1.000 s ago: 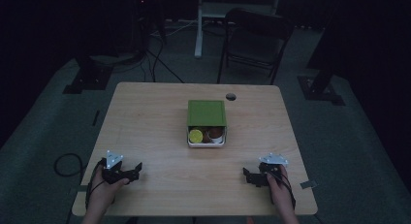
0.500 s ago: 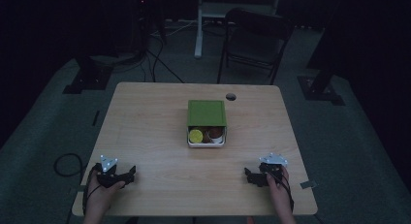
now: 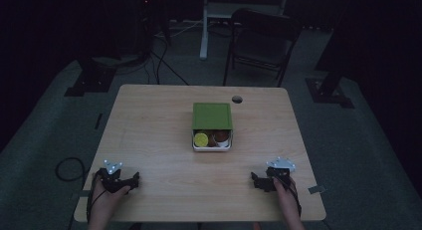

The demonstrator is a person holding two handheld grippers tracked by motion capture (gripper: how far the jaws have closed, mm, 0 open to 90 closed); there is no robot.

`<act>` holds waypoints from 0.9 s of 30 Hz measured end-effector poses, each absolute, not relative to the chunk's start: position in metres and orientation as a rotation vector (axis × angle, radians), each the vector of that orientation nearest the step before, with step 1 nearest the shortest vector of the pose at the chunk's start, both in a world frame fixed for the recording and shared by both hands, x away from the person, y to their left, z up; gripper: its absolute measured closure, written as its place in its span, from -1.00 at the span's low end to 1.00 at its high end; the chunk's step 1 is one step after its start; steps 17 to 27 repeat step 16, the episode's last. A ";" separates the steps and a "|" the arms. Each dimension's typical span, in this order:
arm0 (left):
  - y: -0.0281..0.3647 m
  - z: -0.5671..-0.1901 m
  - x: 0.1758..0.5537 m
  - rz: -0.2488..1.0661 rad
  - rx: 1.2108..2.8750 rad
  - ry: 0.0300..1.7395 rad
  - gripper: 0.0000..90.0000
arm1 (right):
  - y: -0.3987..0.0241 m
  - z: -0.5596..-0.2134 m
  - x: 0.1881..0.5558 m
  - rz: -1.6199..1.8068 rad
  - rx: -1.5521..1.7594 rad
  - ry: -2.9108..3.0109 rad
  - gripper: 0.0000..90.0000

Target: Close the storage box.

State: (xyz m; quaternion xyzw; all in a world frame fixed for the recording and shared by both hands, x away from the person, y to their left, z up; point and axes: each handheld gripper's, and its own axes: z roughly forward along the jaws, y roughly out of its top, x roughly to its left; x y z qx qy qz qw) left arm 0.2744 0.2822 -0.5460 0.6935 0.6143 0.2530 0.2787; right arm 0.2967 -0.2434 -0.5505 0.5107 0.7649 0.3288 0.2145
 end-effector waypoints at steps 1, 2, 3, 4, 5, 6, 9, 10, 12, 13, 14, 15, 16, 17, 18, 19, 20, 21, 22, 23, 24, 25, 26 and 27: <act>0.282 -0.546 0.275 0.679 1.856 1.664 -0.86 | -0.243 -0.551 0.297 0.912 1.417 2.122 -0.76; 0.282 -0.546 0.276 0.681 1.854 1.673 -0.90 | -0.243 -0.551 0.297 0.913 1.417 2.121 -0.76; 0.282 -0.546 0.276 0.684 1.852 1.679 -0.93 | -0.243 -0.551 0.297 0.913 1.416 2.121 -0.76; 0.282 -0.546 0.277 0.684 1.851 1.681 -0.93 | -0.243 -0.551 0.297 0.913 1.417 2.121 -0.76; 0.282 -0.546 0.277 0.684 1.851 1.681 -0.93 | -0.243 -0.551 0.297 0.913 1.417 2.121 -0.76; 0.282 -0.546 0.277 0.684 1.852 1.680 -0.93 | -0.243 -0.551 0.297 0.912 1.417 2.121 -0.76; 0.282 -0.547 0.277 0.683 1.844 1.696 -0.96 | -0.243 -0.551 0.297 0.912 1.417 2.121 -0.76; 0.281 -0.547 0.277 0.685 1.838 1.701 -0.97 | -0.243 -0.551 0.297 0.911 1.418 2.120 -0.76; 0.281 -0.547 0.278 0.687 1.836 1.708 -0.97 | -0.242 -0.550 0.297 0.908 1.426 2.113 -0.76; 0.280 -0.547 0.278 0.688 1.835 1.712 -0.98 | -0.242 -0.551 0.297 0.906 1.428 2.110 -0.76; 0.280 -0.547 0.278 0.688 1.833 1.713 -0.98 | -0.241 -0.550 0.298 0.906 1.429 2.110 -0.76; 0.280 -0.547 0.278 0.688 1.833 1.714 -0.98 | -0.241 -0.550 0.298 0.907 1.427 2.112 -0.76; 0.280 -0.547 0.278 0.688 1.832 1.715 -0.98 | -0.240 -0.550 0.299 0.909 1.425 2.114 -0.76; 0.280 -0.547 0.278 0.688 1.832 1.715 -0.98 | -0.240 -0.550 0.299 0.909 1.425 2.114 -0.76; 0.280 -0.547 0.278 0.688 1.832 1.715 -0.98 | -0.240 -0.550 0.299 0.909 1.425 2.114 -0.76; 0.280 -0.547 0.278 0.688 1.832 1.715 -0.98 | -0.240 -0.550 0.299 0.909 1.425 2.114 -0.76; 0.280 -0.547 0.278 0.688 1.832 1.715 -0.98 | -0.240 -0.550 0.299 0.909 1.425 2.114 -0.76; 0.280 -0.547 0.278 0.688 1.832 1.715 -0.98 | -0.240 -0.550 0.299 0.909 1.425 2.114 -0.76; 0.280 -0.547 0.278 0.688 1.832 1.715 -0.98 | -0.240 -0.550 0.299 0.909 1.425 2.114 -0.76; 0.280 -0.547 0.278 0.688 1.832 1.715 -0.98 | -0.240 -0.550 0.299 0.909 1.425 2.114 -0.76; 0.280 -0.547 0.278 0.688 1.832 1.715 -0.98 | -0.240 -0.550 0.299 0.909 1.425 2.114 -0.76; 0.280 -0.547 0.278 0.688 1.832 1.715 -0.98 | -0.240 -0.550 0.299 0.909 1.425 2.114 -0.76; 0.280 -0.547 0.278 0.688 1.832 1.715 -0.98 | -0.240 -0.550 0.299 0.909 1.425 2.114 -0.76; 0.280 -0.547 0.278 0.688 1.832 1.715 -0.98 | -0.240 -0.550 0.299 0.909 1.425 2.114 -0.76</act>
